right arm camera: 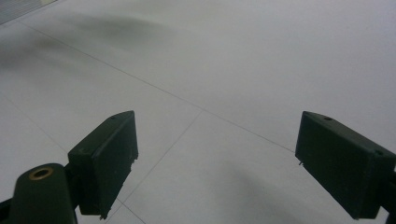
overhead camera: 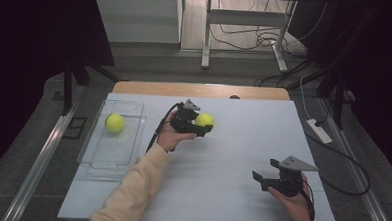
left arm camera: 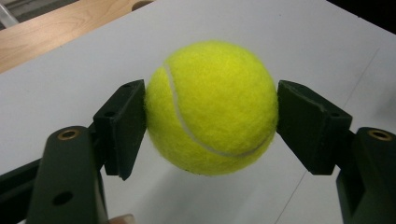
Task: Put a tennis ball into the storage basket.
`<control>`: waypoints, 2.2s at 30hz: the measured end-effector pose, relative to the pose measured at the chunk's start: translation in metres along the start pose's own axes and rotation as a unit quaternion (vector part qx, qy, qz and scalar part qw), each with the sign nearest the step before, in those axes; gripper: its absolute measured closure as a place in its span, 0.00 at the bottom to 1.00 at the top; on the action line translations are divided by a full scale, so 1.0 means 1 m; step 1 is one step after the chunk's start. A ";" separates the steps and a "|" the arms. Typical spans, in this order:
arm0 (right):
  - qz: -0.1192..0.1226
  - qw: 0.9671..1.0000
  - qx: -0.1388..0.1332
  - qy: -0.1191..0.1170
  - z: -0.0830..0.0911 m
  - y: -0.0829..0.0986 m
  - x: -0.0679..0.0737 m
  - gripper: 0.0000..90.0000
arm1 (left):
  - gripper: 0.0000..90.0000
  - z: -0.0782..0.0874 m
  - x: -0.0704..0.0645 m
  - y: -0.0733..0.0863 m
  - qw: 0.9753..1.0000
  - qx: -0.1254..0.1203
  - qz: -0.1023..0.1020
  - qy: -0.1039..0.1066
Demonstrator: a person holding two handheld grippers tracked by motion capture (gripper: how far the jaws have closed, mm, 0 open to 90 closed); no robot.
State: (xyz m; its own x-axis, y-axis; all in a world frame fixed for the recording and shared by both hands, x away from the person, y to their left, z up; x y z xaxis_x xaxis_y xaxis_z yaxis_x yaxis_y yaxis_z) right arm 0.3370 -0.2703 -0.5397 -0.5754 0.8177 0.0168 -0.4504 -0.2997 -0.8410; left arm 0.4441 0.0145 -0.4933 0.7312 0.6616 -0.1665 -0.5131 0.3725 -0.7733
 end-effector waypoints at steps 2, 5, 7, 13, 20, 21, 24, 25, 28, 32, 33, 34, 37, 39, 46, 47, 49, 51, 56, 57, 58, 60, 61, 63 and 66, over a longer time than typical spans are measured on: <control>0.001 1.000 -0.001 0.000 0.000 0.000 0.000 0.15 | 0.32 0.002 -0.001 0.000 1.000 -0.002 0.000 -0.001; 0.000 1.000 -0.001 0.001 0.000 0.000 0.000 0.15 | 0.32 0.005 -0.001 0.000 1.000 -0.006 0.000 -0.001; -0.001 1.000 -0.002 0.001 0.001 0.000 0.000 0.15 | 0.32 0.007 -0.002 0.000 1.000 -0.009 0.000 -0.001; -0.002 1.000 -0.002 0.002 0.001 -0.001 -0.001 0.15 | 0.32 0.016 -0.002 0.000 1.000 -0.019 0.001 -0.005; -0.002 1.000 -0.002 0.002 0.001 0.000 -0.001 0.15 | 0.32 0.026 -0.002 0.004 1.000 -0.027 -0.002 -0.006; -0.002 1.000 -0.002 0.002 0.001 -0.001 -0.001 0.15 | 0.32 0.027 -0.002 0.004 1.000 -0.027 -0.002 -0.005; -0.002 1.000 -0.002 0.003 0.000 0.000 -0.002 0.15 | 0.32 0.030 -0.001 0.005 1.000 -0.029 -0.002 -0.006; -0.002 1.000 -0.001 0.003 0.000 0.000 -0.002 0.15 | 0.32 0.030 -0.001 0.006 1.000 -0.031 -0.001 -0.006; -0.001 1.000 -0.001 0.004 0.000 0.000 -0.002 0.15 | 0.32 0.033 0.000 0.007 0.999 -0.032 0.001 -0.008; -0.001 1.000 0.000 0.004 0.000 0.000 -0.002 0.15 | 0.32 0.038 0.001 0.009 0.999 -0.037 0.001 -0.010; -0.002 1.000 0.000 0.004 0.000 0.000 -0.001 0.15 | 0.32 0.039 0.001 0.010 0.999 -0.039 0.002 -0.010; -0.001 1.000 0.000 0.004 0.000 0.000 -0.001 0.15 | 0.32 0.040 0.001 0.010 0.999 -0.039 0.001 -0.010; -0.001 1.000 0.000 0.004 0.000 0.000 -0.001 0.15 | 0.32 0.042 0.002 0.011 0.999 -0.043 0.002 -0.012; -0.001 1.000 0.001 0.005 0.000 0.000 -0.002 0.15 | 0.32 0.044 0.002 0.012 0.999 -0.045 0.003 -0.014; -0.001 1.000 0.001 0.005 -0.001 0.000 -0.002 0.15 | 0.32 0.053 0.006 0.017 0.998 -0.051 0.007 -0.020; -0.001 1.000 0.001 0.005 -0.001 0.000 -0.002 0.15 | 0.32 0.054 0.006 0.018 0.998 -0.052 0.008 -0.020; 0.000 1.000 0.001 0.005 -0.001 0.000 -0.002 0.15 | 0.32 0.055 0.007 0.018 0.998 -0.053 0.009 -0.021; 0.000 1.000 0.001 0.005 -0.001 0.000 -0.001 0.15 | 0.32 0.058 0.008 0.020 0.998 -0.056 0.011 -0.023; -0.001 1.000 0.001 0.005 -0.001 0.000 -0.001 0.15 | 0.32 0.060 0.009 0.022 0.998 -0.055 0.014 -0.025; -0.001 1.000 0.001 0.005 -0.001 0.000 -0.001 0.15 | 0.31 0.061 0.009 0.022 0.998 -0.055 0.015 -0.025; -0.001 1.000 0.001 0.005 -0.001 0.000 -0.001 0.15 | 0.31 0.061 0.009 0.022 0.998 -0.055 0.015 -0.025; 0.000 1.000 0.001 0.005 -0.001 0.000 -0.001 0.15 | 0.31 0.063 0.009 0.023 0.998 -0.058 0.017 -0.026; 0.000 1.000 0.001 0.005 -0.001 0.000 -0.001 0.15 | 0.32 0.063 0.010 0.024 0.998 -0.060 0.019 -0.027; -0.001 1.000 0.001 0.006 -0.001 0.000 -0.001 0.15 | 0.32 0.064 0.010 0.024 0.998 -0.061 0.019 -0.028; -0.001 1.000 0.001 0.006 -0.001 0.000 -0.001 0.15 | 0.32 0.067 0.010 0.026 0.997 -0.062 0.020 -0.028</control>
State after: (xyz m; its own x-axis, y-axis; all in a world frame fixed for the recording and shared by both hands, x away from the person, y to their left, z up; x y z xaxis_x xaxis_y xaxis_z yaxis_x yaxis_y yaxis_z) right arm 0.3386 -0.2708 -0.5404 -0.5671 0.8235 0.0118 -0.4527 -0.2998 -0.8397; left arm 0.4083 0.0743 -0.4738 0.6837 0.7105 -0.1665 -0.4783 0.2639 -0.8376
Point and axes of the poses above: each handheld gripper's, and its own axes: z roughly backward along the jaws, y roughly out of its underside, x roughly to its left, the point moved 6 cm from there along -z, roughly forward along the jaws, and after that the axes turned 4 degrees about y, right-handed, at the moved point
